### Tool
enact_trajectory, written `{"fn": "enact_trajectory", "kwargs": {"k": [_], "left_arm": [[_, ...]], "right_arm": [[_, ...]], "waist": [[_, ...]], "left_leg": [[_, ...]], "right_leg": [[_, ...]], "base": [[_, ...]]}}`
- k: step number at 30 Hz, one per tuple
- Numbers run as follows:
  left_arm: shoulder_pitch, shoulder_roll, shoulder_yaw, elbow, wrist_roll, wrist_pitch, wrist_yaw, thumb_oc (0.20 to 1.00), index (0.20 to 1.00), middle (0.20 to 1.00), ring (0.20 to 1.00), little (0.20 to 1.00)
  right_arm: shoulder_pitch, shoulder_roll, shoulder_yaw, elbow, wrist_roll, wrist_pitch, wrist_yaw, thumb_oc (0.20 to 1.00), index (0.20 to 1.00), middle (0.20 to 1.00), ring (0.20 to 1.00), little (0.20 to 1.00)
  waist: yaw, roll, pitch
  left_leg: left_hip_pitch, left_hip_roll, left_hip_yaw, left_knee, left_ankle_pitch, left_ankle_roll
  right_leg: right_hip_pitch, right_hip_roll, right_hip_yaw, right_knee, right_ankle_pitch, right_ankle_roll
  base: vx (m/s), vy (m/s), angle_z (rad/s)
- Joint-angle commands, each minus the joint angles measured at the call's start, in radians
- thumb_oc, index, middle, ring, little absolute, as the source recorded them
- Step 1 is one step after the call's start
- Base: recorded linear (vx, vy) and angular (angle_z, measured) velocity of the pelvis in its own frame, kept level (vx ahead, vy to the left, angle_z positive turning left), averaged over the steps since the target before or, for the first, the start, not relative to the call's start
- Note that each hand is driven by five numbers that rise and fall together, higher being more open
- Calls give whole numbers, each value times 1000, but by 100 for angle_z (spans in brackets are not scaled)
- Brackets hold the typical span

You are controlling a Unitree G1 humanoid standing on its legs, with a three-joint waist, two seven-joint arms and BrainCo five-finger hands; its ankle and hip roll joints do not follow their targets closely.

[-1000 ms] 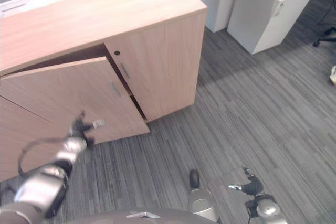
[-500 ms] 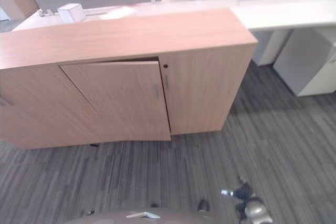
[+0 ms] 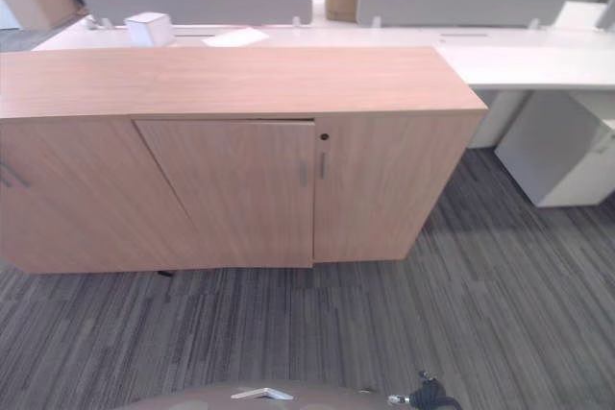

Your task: Put the empty folder in the office cabinet

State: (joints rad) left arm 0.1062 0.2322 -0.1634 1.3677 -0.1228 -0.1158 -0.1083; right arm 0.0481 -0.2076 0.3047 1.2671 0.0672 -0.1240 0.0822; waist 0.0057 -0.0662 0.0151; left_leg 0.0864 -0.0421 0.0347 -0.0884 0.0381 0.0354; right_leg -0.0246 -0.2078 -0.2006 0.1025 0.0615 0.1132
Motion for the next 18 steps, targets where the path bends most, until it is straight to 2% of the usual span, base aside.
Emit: {"fn": "enact_trajectory", "kwargs": {"k": [1,5,18], "left_arm": [[-49,-5,-7,30,3,-1,-5,1000,1000,1000,1000,1000],[-45,-14,-10,54,23,13,-19,1000,1000,1000,1000,1000],[-19,-4,9,80,41,25,-37,1000,1000,1000,1000,1000]], "right_arm": [[-48,-14,34,32,59,8,18,1000,1000,1000,1000,1000],[-50,-6,43,61,50,18,24,1000,1000,1000,1000,1000],[-35,-3,37,78,57,33,47,1000,1000,1000,1000,1000]], "waist": [[-7,29,14],[6,27,-26],[6,23,-46]], "left_leg": [[-22,15,-11,2,-32,-47],[-29,15,-13,1,-36,-53],[3,37,-7,1,-52,-69]], "right_leg": [[-14,106,91,-22,-45,2],[31,112,93,-113,-22,2],[83,130,99,-169,-22,-8]], "base": [[31,-21,34],[53,-19,39],[43,-27,-3]]}}
